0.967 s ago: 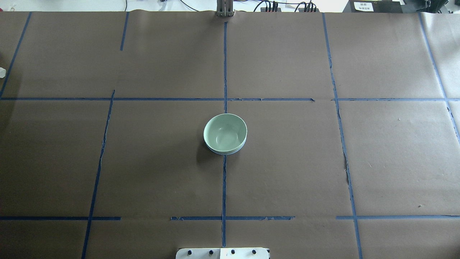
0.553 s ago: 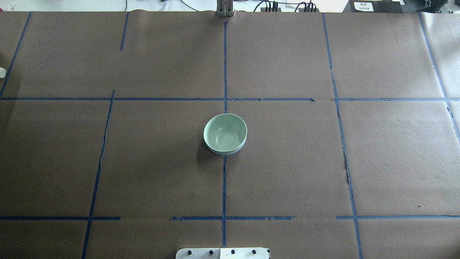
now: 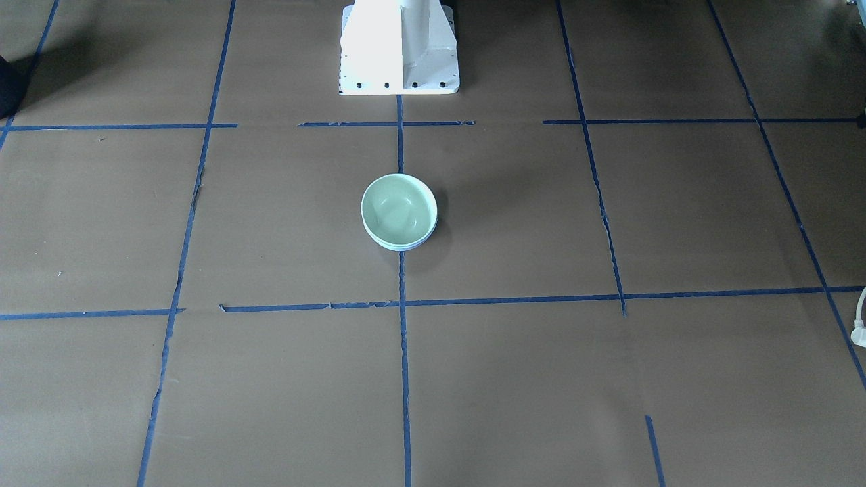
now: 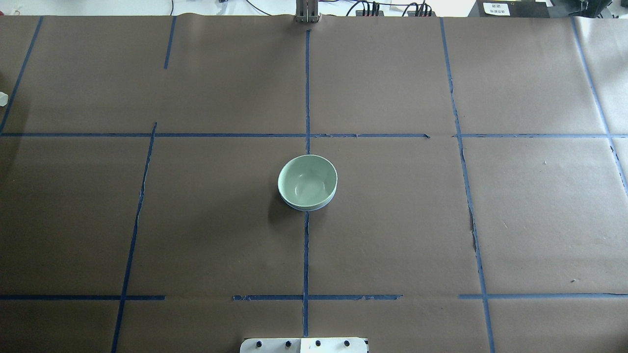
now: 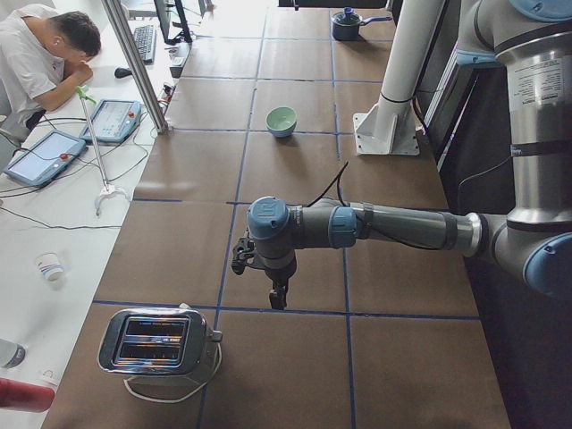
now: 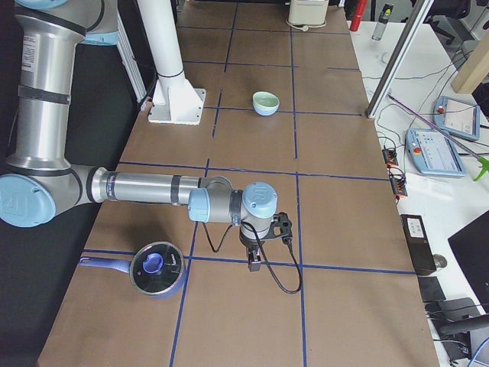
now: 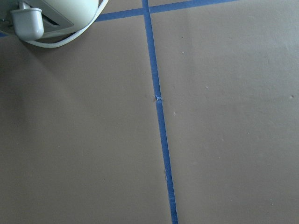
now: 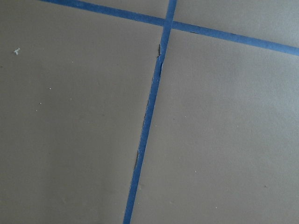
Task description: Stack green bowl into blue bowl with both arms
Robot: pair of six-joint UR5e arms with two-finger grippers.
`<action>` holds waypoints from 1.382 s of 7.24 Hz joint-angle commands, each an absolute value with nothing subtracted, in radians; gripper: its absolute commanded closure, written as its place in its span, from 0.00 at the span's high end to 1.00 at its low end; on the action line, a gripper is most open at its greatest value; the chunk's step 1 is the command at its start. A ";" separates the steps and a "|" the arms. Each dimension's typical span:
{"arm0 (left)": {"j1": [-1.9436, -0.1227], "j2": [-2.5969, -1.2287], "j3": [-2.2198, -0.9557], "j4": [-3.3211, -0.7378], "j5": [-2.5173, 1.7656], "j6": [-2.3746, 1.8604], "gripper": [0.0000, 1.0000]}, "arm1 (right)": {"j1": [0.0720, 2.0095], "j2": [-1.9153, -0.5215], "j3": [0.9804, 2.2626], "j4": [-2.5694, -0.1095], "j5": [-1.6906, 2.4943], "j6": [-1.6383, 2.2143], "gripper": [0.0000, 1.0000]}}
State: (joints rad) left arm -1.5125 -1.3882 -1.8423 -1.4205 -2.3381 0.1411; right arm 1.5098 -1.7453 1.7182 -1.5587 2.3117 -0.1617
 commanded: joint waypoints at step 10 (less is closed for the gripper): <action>-1.511 -1.388 -1.852 -1.420 -2.339 0.141 1.00 | 1.509 -1.743 1.723 -1.559 2.312 -0.140 1.00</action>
